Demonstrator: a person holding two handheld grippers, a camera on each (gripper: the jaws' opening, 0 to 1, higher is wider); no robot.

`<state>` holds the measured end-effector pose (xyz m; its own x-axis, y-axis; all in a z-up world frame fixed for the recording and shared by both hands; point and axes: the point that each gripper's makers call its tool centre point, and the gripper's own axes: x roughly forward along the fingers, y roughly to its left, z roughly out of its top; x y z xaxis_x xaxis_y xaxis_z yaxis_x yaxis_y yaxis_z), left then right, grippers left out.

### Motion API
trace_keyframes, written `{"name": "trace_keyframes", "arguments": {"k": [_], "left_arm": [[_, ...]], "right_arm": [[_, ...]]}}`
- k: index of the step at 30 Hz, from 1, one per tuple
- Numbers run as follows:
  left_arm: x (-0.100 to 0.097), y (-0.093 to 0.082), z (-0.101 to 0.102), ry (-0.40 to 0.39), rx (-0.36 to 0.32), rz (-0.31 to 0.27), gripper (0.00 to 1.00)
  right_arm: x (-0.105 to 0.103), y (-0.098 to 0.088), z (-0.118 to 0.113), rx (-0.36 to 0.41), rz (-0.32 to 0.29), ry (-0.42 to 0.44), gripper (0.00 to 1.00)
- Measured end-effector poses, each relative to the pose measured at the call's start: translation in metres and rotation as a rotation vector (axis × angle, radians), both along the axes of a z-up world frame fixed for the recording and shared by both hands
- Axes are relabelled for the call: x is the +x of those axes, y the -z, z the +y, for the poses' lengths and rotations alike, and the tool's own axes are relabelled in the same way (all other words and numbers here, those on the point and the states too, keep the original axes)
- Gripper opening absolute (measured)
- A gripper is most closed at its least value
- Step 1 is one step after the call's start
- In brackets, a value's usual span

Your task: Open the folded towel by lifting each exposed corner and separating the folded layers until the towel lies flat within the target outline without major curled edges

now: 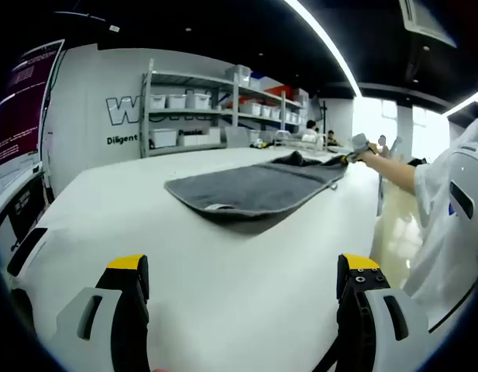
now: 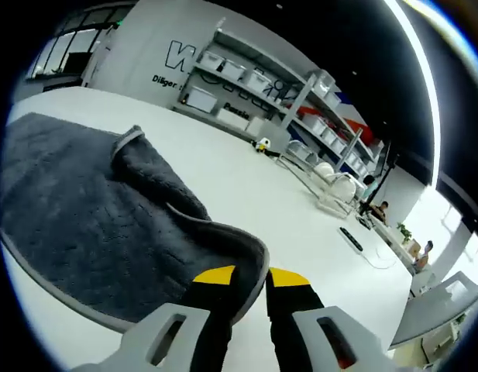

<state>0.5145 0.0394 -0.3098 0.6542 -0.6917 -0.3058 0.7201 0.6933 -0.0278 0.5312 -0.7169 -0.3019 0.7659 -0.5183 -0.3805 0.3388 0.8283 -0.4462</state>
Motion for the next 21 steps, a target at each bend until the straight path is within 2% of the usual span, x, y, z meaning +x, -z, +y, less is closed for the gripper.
{"name": "trace_keyframes", "arguments": {"k": [2,5,7,9,10,12,14,15,17,19,21], "left_arm": [[0.0,0.0,-0.001,0.005,0.002,0.002,0.99],[0.002,0.002,0.0,0.007,0.006,0.008,0.99],[0.004,0.002,0.001,0.007,0.01,0.011,0.99],[0.006,0.002,0.0,0.01,0.009,0.01,0.99],[0.007,0.001,-0.001,0.014,0.007,0.008,0.99],[0.008,0.0,-0.004,0.023,0.006,0.003,0.99],[0.01,0.0,-0.007,0.036,0.006,-0.001,0.99],[0.011,0.001,-0.009,0.041,0.006,-0.001,0.99],[0.011,0.001,-0.011,0.049,0.006,-0.001,0.99],[0.011,0.001,-0.014,0.061,0.004,-0.002,0.99],[0.012,0.002,-0.016,0.073,0.005,-0.004,0.99]], "right_arm": [[-0.003,-0.006,0.005,0.02,-0.047,-0.015,0.27],[-0.014,-0.02,0.025,0.032,-0.105,-0.071,0.36],[-0.024,-0.039,0.045,0.011,-0.163,-0.119,0.39],[-0.034,-0.048,0.065,0.004,-0.168,-0.158,0.44],[-0.041,-0.056,0.08,-0.004,-0.191,-0.173,0.47],[-0.048,-0.06,0.108,-0.004,-0.179,-0.241,0.53],[-0.053,-0.061,0.141,0.042,-0.197,-0.308,0.62],[-0.057,-0.061,0.162,0.09,-0.215,-0.36,0.66],[-0.061,-0.06,0.184,0.125,-0.221,-0.408,0.74],[-0.069,-0.052,0.215,0.13,-0.167,-0.474,0.8],[-0.074,-0.046,0.232,0.137,-0.133,-0.509,0.83]]}}
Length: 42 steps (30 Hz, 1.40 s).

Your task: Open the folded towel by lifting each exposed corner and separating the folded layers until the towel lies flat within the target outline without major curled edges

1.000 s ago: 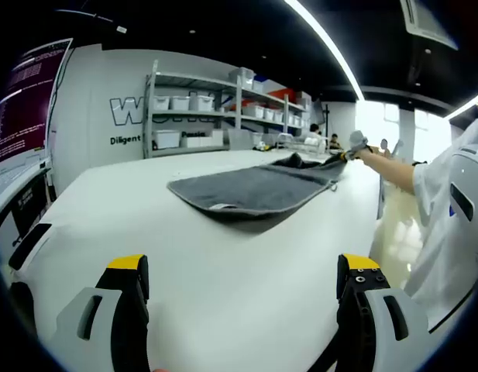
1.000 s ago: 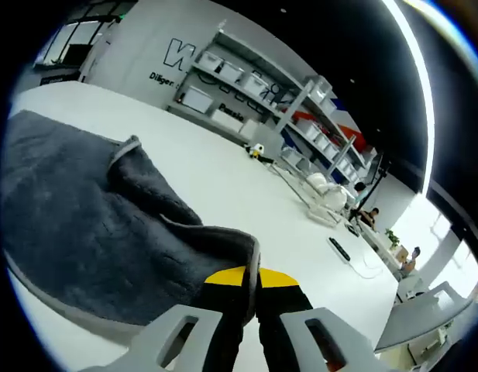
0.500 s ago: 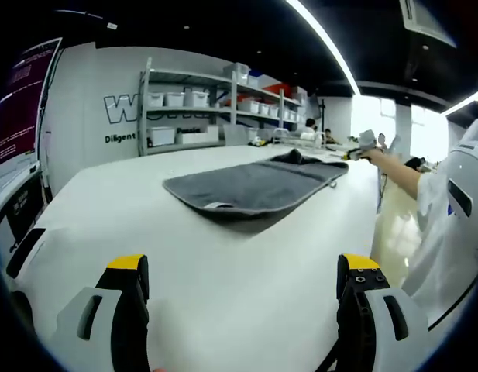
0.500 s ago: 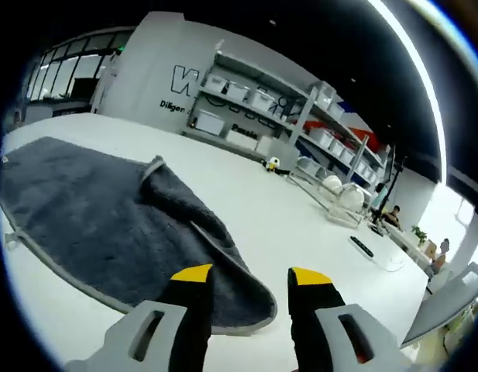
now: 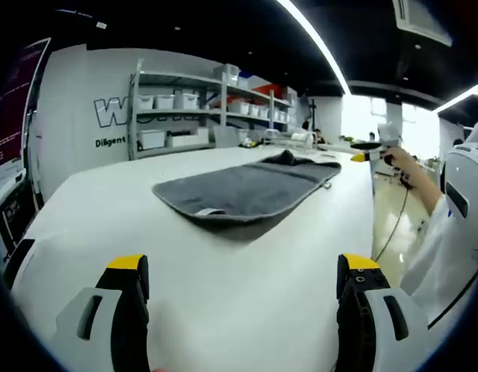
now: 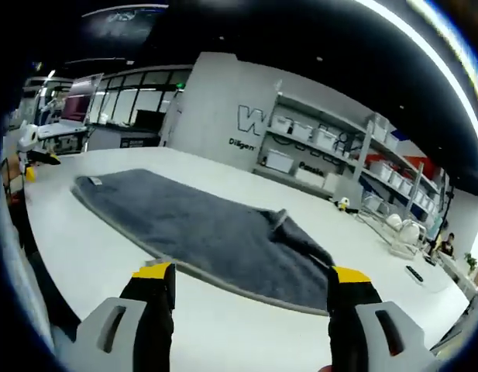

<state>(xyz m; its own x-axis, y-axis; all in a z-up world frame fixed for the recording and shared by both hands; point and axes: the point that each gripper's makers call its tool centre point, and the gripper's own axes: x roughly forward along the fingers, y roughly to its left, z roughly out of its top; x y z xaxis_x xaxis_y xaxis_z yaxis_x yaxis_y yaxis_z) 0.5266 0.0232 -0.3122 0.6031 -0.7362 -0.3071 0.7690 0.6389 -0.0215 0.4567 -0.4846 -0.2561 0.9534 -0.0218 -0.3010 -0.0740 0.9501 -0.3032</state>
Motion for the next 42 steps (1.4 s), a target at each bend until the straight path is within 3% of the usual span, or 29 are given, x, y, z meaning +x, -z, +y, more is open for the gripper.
{"name": "trace_keyframes", "arguments": {"k": [5,7,14,18,24,26,29,31,33,36,38,40,42], "left_arm": [[0.002,0.004,-0.002,0.015,0.011,0.006,0.99],[0.001,0.005,-0.002,0.019,0.01,0.007,0.99],[-0.002,0.005,-0.004,0.031,0.013,0.007,0.99],[-0.005,0.004,-0.005,0.032,0.009,0.003,0.99],[-0.009,0.003,-0.005,0.033,-0.001,0.0,0.99],[-0.011,0.003,-0.003,0.031,-0.004,-0.002,0.99],[-0.012,0.001,-0.001,0.026,-0.013,-0.004,0.99],[-0.013,0.0,0.001,0.021,-0.018,-0.008,0.99],[-0.015,-0.001,0.002,0.02,-0.023,-0.011,0.99],[-0.016,-0.003,0.005,0.014,-0.027,-0.013,0.99],[-0.016,-0.004,0.007,0.007,-0.029,-0.013,0.99],[-0.016,-0.004,0.01,-0.003,-0.028,-0.014,0.99],[-0.015,-0.004,0.012,-0.012,-0.028,-0.012,0.99]], "right_arm": [[-0.014,0.018,0.063,0.091,0.039,-0.157,0.99],[-0.021,0.021,0.084,0.087,0.035,-0.208,0.99],[-0.031,0.034,0.121,0.094,0.068,-0.28,0.99],[-0.022,0.024,0.122,0.109,0.052,-0.292,0.99],[0.023,0.001,0.088,0.145,-0.014,-0.207,0.92],[0.044,0.0,0.069,0.154,-0.011,-0.155,0.84],[0.078,0.004,0.032,0.071,0.01,-0.056,0.71],[0.104,0.007,0.015,0.096,0.002,-0.032,0.62],[0.133,0.017,-0.003,0.112,0.02,-0.006,0.57],[0.163,0.034,-0.025,0.057,0.057,0.028,0.47],[0.182,0.045,-0.036,0.127,0.06,0.08,0.36],[0.2,0.053,-0.04,0.136,0.052,0.076,0.34],[0.211,0.064,-0.055,0.162,0.055,0.149,0.28]]}}
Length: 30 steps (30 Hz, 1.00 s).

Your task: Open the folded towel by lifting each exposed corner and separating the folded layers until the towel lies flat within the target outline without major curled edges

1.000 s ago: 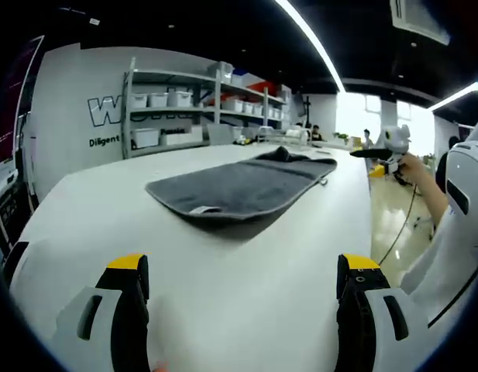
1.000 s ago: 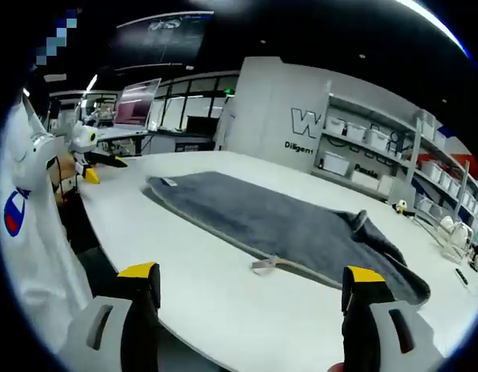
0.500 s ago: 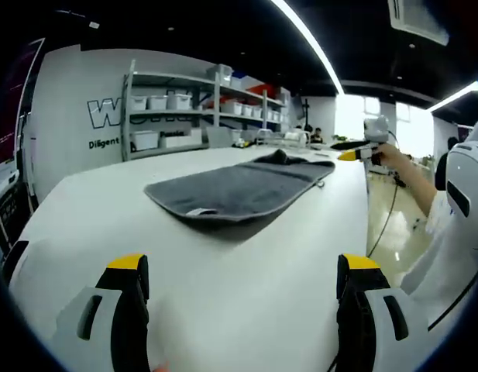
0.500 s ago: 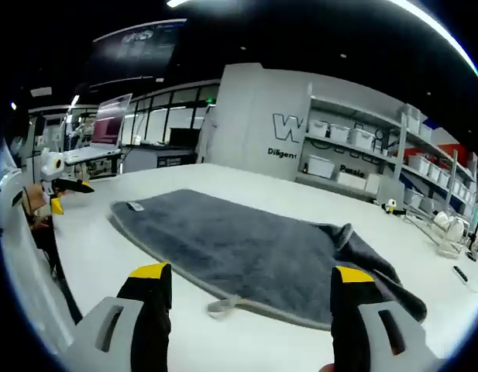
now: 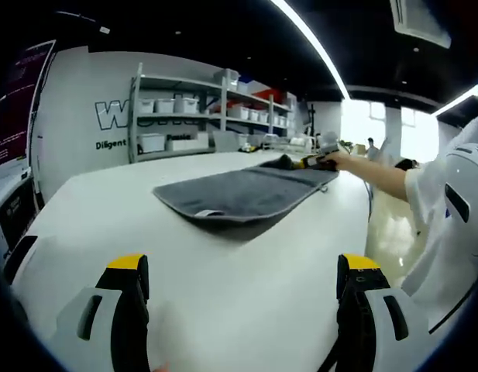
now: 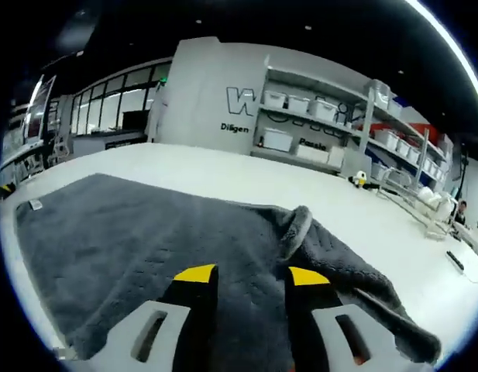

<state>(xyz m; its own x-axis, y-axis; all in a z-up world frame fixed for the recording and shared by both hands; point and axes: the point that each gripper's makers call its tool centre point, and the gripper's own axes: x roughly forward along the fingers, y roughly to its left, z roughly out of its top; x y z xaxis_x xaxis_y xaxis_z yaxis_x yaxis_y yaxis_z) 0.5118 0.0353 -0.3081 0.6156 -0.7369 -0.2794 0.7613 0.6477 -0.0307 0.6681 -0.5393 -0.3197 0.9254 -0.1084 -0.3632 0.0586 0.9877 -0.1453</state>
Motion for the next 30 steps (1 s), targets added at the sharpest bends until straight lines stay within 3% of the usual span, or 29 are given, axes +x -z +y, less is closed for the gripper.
{"name": "trace_keyframes", "arguments": {"k": [2,5,8,12,14,17,20,26,29,30], "left_arm": [[0.001,0.0,0.001,-0.008,0.002,0.003,0.99],[0.003,0.0,0.002,-0.015,0.005,0.005,0.99],[0.008,0.0,0.001,-0.023,0.007,0.008,0.99],[0.016,0.0,-0.003,-0.021,0.014,0.012,0.99],[0.018,0.0,-0.006,-0.015,0.017,0.013,0.99],[0.021,-0.001,-0.011,-0.005,0.018,0.015,0.99],[0.023,0.0,-0.014,0.002,0.025,0.014,0.99],[0.028,0.002,-0.018,0.007,0.039,0.019,0.99],[0.031,0.004,-0.018,-0.002,0.046,0.025,0.99],[0.032,0.005,-0.018,-0.005,0.048,0.026,0.99]], "right_arm": [[0.01,0.004,-0.014,0.072,-0.045,0.073,0.21],[0.018,0.009,-0.026,0.181,-0.084,0.153,0.2],[0.022,0.017,-0.035,0.07,-0.025,0.152,0.16],[0.026,0.004,-0.042,0.127,-0.092,0.173,0.04],[0.026,-0.002,-0.044,0.112,-0.09,0.16,0.0],[0.022,-0.015,-0.055,0.03,-0.066,0.167,0.0],[0.017,-0.036,-0.079,-0.135,-0.02,0.2,0.0],[0.019,-0.073,-0.105,-0.359,0.024,0.228,0.0],[0.027,-0.084,-0.111,-0.357,0.001,0.233,0.0],[0.03,-0.08,-0.107,-0.309,-0.009,0.221,0.0]]}}
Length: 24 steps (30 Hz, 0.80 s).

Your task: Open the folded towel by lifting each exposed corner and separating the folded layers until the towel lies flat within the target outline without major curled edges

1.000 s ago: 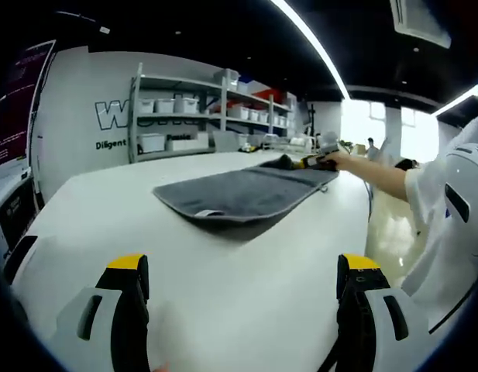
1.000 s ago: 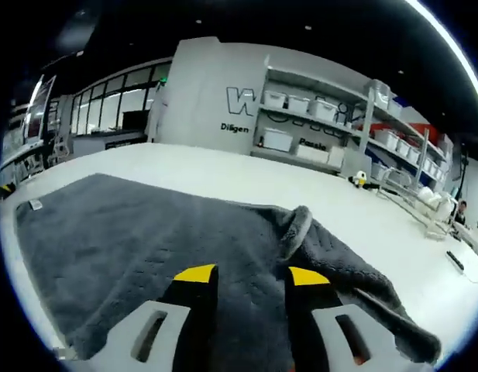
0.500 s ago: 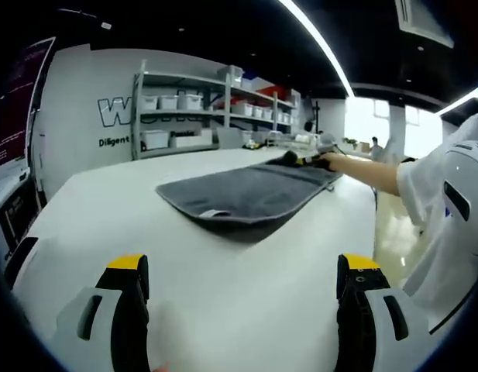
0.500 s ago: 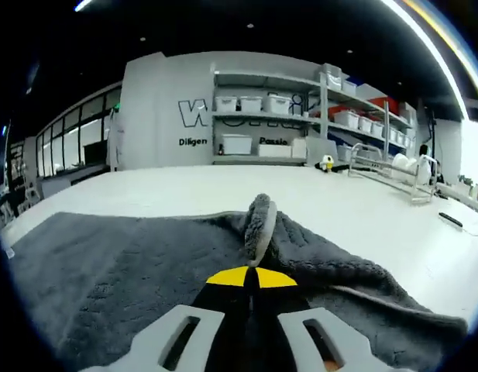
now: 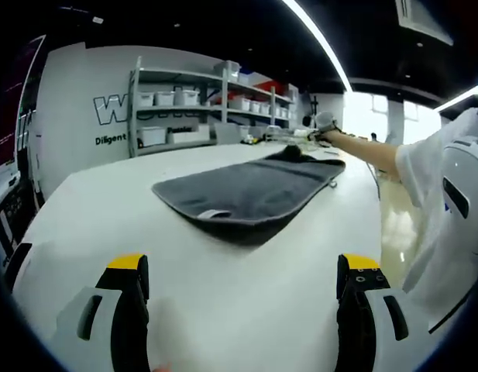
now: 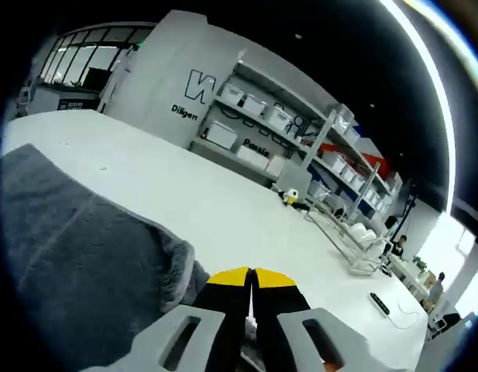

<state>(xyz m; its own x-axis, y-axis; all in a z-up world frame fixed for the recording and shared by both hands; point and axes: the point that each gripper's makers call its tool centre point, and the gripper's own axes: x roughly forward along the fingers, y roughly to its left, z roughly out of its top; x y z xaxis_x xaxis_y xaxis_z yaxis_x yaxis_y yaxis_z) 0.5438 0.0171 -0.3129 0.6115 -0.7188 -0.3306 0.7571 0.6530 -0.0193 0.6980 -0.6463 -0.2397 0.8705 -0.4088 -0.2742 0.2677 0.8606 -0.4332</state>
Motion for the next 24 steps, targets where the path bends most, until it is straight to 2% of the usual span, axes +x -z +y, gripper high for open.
{"name": "trace_keyframes", "arguments": {"k": [2,5,7,9,10,13,16,18,20,21,22,24], "left_arm": [[0.001,0.0,0.0,-0.004,0.001,0.001,0.99],[0.003,0.001,0.002,-0.012,0.0,0.005,0.99],[0.004,0.002,0.002,-0.013,0.001,0.01,0.99],[0.005,0.004,0.001,-0.009,0.004,0.015,0.99],[0.006,0.005,-0.001,-0.002,0.01,0.018,0.99],[0.006,0.008,-0.007,0.016,0.018,0.02,0.99],[0.004,0.006,-0.013,0.026,0.013,0.017,0.99],[0.002,0.006,-0.015,0.03,0.011,0.015,0.99],[0.001,0.006,-0.016,0.03,0.011,0.016,0.99],[0.001,0.005,-0.015,0.028,0.012,0.016,0.99],[0.001,0.005,-0.014,0.025,0.012,0.016,0.99],[0.002,0.005,-0.011,0.014,0.013,0.016,0.99]], "right_arm": [[0.002,0.011,0.014,0.101,-0.047,-0.041,0.0],[-0.01,0.019,0.032,0.165,-0.129,-0.073,0.01],[-0.019,0.028,0.042,0.238,-0.174,-0.085,0.17],[-0.025,0.043,0.051,0.289,-0.171,-0.103,0.33],[-0.028,0.051,0.053,0.296,-0.162,-0.096,0.35],[-0.026,0.068,0.055,0.285,-0.127,-0.11,0.34],[-0.019,0.078,0.059,0.312,-0.122,-0.099,0.3],[-0.016,0.084,0.045,0.246,-0.079,-0.05,0.25],[-0.008,0.088,0.035,0.205,-0.061,-0.039,0.18],[-0.007,0.087,0.034,0.203,-0.063,-0.046,0.09],[-0.004,0.082,0.032,0.228,-0.105,-0.053,0.03],[-0.004,0.07,0.025,0.247,-0.16,-0.024,0.0]]}}
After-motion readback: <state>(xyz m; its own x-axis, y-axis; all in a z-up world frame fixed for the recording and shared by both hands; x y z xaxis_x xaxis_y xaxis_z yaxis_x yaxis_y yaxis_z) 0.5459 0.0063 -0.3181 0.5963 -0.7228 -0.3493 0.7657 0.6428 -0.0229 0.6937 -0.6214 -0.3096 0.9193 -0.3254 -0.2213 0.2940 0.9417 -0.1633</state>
